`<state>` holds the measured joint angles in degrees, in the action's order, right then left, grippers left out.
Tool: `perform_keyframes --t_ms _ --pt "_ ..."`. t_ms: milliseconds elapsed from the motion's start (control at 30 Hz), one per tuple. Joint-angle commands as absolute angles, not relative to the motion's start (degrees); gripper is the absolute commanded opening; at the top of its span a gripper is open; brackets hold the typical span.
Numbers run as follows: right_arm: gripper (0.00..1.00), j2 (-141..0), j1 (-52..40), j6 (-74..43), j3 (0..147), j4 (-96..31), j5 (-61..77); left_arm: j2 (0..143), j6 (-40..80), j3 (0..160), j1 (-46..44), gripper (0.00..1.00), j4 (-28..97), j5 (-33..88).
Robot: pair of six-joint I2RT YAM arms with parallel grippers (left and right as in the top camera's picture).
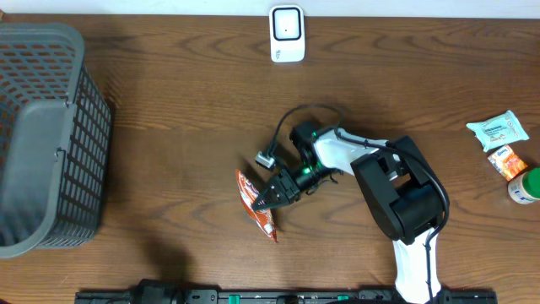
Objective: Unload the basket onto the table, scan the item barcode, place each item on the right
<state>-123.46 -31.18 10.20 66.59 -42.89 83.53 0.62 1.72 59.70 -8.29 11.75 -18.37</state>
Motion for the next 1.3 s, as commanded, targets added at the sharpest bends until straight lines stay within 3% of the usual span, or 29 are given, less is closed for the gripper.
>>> perform_keyframes --t_ms 0,233,1267 --pt "0.01 -122.2 -30.7 -0.2 63.0 -35.6 89.0 0.2 2.3 59.4 -8.1 0.98 11.5 -18.7" --pt "0.01 -122.2 -30.7 -9.9 61.4 -25.8 89.5 0.2 2.2 59.4 -8.1 0.98 11.5 -18.7" --pt "0.01 -122.2 -30.8 -12.0 61.4 -25.7 89.5 0.2 2.2 55.8 -8.1 0.98 11.0 -18.7"
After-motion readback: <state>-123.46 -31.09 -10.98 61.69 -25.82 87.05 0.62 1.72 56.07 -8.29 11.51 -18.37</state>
